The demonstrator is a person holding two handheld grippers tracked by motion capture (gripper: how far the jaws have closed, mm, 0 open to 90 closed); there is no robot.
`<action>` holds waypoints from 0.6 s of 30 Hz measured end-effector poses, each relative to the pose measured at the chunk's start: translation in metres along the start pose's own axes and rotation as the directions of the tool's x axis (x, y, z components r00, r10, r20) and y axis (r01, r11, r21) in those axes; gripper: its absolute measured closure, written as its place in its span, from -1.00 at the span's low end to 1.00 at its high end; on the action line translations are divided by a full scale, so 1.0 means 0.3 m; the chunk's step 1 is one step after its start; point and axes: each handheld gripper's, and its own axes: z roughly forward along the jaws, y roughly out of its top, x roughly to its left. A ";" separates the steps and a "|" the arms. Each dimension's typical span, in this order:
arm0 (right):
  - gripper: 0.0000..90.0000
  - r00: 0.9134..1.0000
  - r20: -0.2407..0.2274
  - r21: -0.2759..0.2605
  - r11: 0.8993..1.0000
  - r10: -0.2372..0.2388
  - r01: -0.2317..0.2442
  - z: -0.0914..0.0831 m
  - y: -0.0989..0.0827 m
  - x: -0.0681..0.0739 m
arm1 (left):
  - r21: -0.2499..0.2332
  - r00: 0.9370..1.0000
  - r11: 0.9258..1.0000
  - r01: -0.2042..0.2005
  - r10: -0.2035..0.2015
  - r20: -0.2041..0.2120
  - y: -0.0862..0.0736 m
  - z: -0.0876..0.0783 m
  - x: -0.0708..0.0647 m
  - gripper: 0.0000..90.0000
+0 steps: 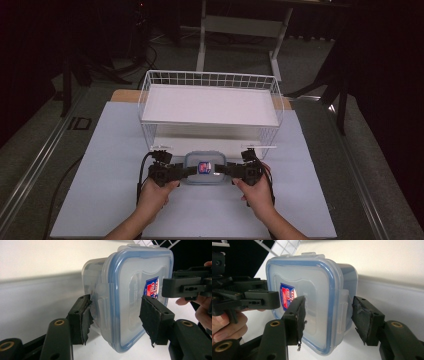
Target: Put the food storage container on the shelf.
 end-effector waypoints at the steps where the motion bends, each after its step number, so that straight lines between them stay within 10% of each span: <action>1: 0.01 1.000 -0.001 -0.011 1.000 0.001 -0.001 0.000 0.004 -0.002 | -0.013 1.000 1.000 -0.005 0.005 -0.003 0.019 0.003 0.001 -0.02; 18: -0.01 0.999 0.030 -0.088 0.996 -0.022 0.025 0.071 0.056 -0.049 | -0.094 1.000 0.996 0.004 -0.004 0.002 0.114 0.067 0.085 -0.02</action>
